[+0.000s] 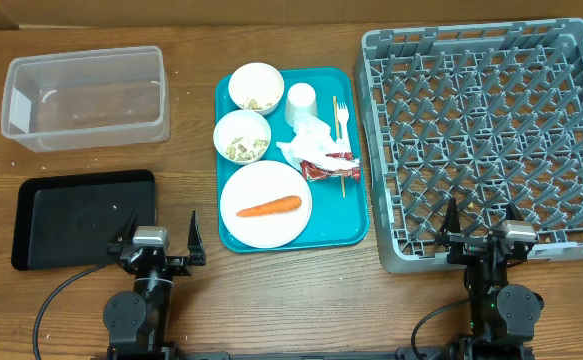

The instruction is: Sort waste into correct bins and load items into the dishwasher rack

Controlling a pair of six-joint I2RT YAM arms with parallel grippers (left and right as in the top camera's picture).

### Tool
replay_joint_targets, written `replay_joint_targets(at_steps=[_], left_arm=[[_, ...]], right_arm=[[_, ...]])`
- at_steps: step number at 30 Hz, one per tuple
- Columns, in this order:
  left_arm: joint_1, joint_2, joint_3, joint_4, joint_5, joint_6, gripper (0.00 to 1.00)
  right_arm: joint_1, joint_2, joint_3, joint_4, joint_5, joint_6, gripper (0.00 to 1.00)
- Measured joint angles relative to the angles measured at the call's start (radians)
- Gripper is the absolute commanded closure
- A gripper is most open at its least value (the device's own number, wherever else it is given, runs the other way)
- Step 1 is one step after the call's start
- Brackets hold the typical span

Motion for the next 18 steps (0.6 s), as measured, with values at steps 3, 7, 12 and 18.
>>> replay_joint_targets(at_steps=[3,7,12,18], left_arm=[[0.000,0.000,0.000,0.008,0.042,0.030,0.00],[0.000,0.000,0.000,0.009,0.081,0.055,0.00],[0.000,0.000,0.000,0.010,0.096,0.059,0.00],[0.000,0.000,0.000,0.011,0.103,0.059,0.00]], right_arm=[[0.000,0.000,0.000,0.000,0.000,0.000,0.00],[0.000,0.000,0.000,0.000,0.000,0.000,0.00],[0.000,0.000,0.000,0.000,0.000,0.000,0.00],[0.000,0.000,0.000,0.000,0.000,0.000,0.00]])
